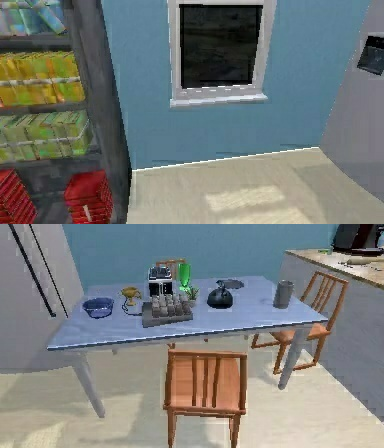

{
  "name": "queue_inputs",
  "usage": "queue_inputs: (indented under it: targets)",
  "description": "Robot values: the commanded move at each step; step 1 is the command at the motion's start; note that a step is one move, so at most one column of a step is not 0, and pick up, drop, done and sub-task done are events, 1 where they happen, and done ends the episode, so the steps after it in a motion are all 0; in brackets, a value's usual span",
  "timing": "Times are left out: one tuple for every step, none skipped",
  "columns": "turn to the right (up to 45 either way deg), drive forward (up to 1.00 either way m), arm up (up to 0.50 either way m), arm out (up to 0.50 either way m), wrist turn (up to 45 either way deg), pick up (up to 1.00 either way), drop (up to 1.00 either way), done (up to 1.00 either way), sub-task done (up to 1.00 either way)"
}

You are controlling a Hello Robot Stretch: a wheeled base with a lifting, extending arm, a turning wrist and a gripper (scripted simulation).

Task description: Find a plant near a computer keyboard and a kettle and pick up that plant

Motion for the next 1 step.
queue_inputs:
  targets:
    - [42.0,0.00,0.00,0.00,0.0,0.00,0.00,0.00,0.00]
